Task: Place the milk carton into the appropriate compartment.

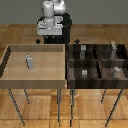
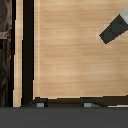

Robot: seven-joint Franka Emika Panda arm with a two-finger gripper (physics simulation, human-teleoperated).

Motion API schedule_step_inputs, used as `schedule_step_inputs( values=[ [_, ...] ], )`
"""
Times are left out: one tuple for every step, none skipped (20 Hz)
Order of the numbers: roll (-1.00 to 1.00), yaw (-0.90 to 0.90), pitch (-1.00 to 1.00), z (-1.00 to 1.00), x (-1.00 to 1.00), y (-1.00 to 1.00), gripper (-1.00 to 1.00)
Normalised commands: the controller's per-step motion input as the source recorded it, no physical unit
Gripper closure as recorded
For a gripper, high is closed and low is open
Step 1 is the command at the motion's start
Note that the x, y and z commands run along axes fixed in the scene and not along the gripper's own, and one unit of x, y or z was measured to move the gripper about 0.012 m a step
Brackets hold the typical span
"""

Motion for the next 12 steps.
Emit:
schedule_step_inputs(
  values=[
    [0.0, 0.0, 0.0, 0.0, 0.0, 0.0, -1.0],
    [0.0, 0.0, 0.0, 0.0, 0.0, 0.0, -1.0],
    [0.0, 0.0, 0.0, 0.0, 0.0, 0.0, -1.0],
    [0.0, 0.0, 0.0, 0.0, 0.0, 0.0, -1.0],
    [0.0, 0.0, 0.0, 0.0, 0.0, 0.0, -1.0],
    [0.0, 0.0, 0.0, 0.0, 0.0, -1.0, -1.0],
    [0.0, 0.0, 0.0, 0.0, 0.0, 0.0, -1.0],
    [0.0, 0.0, 0.0, 0.0, 0.0, -1.0, -1.0],
    [0.0, 0.0, 0.0, 0.0, 0.0, -1.0, -1.0],
    [0.0, 0.0, 0.0, 0.0, 0.0, -1.0, -1.0],
    [0.0, 0.0, 0.0, 0.0, 0.0, -1.0, -1.0],
    [0.0, 0.0, 0.0, 0.0, 0.0, -1.0, -1.0]
  ],
)
